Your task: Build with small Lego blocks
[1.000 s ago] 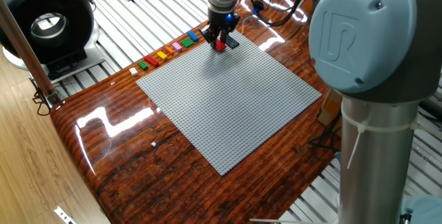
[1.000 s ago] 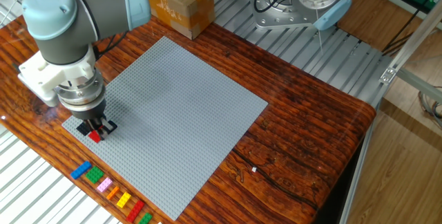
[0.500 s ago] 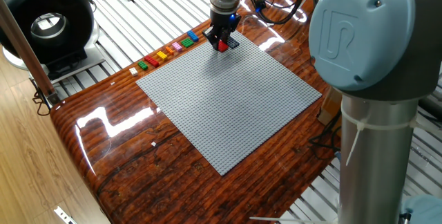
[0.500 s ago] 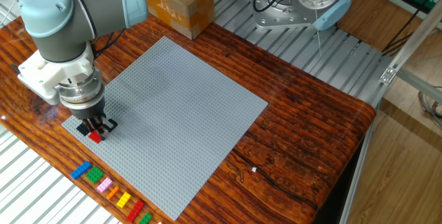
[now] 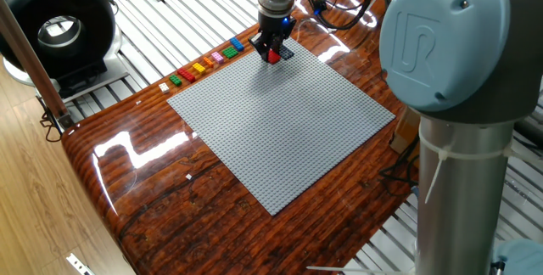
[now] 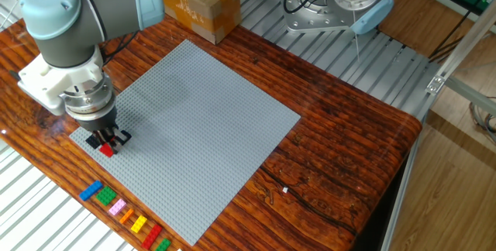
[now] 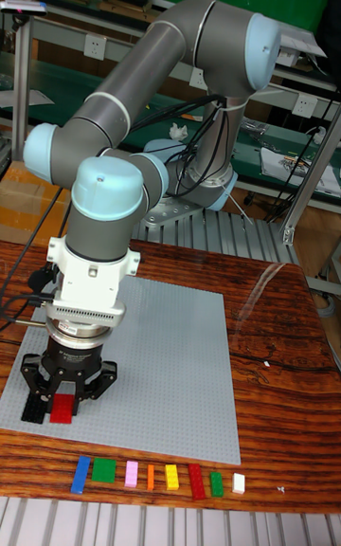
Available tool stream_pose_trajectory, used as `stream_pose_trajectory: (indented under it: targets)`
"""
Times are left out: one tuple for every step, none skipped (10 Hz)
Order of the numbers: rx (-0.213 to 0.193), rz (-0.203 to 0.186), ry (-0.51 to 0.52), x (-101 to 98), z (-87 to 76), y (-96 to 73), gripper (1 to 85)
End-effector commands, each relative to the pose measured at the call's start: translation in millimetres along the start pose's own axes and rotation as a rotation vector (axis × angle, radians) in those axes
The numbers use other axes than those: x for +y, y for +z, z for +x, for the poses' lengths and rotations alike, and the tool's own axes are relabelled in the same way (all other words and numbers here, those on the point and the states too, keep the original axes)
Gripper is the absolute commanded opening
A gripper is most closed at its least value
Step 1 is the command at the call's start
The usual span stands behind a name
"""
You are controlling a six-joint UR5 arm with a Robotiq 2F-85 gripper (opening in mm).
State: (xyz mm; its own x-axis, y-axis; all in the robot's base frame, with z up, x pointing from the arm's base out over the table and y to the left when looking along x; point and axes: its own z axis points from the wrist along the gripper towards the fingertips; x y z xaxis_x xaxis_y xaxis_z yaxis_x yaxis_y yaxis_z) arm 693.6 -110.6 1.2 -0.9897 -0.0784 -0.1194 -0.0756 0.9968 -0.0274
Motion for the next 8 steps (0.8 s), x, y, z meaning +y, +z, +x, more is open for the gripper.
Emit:
stream_pose_trajectory:
  targets:
    - [-0.016, -0.021, 0.023, 3.4, -4.0, -1.7, 22.7]
    - [-0.019, -0.019, 0.023, 2.6, -4.8, -3.3, 27.7]
    - [-0.026, -0.016, 0.032, 1.6, -6.8, -3.8, 27.7]
    - [-0.042, -0.02, 0.051, 2.4, -11.0, -3.8, 27.0]
    - [-0.063, -0.024, 0.056, 3.1, -16.7, -3.4, 28.3]
    - [-0.077, -0.027, 0.048, 2.6, -21.5, -2.4, 32.0]
    - [-0.083, -0.043, 0.048, 5.6, -23.3, -2.2, 35.7]
    - [-0.083, -0.043, 0.043, 5.6, -23.3, -2.2, 38.7]
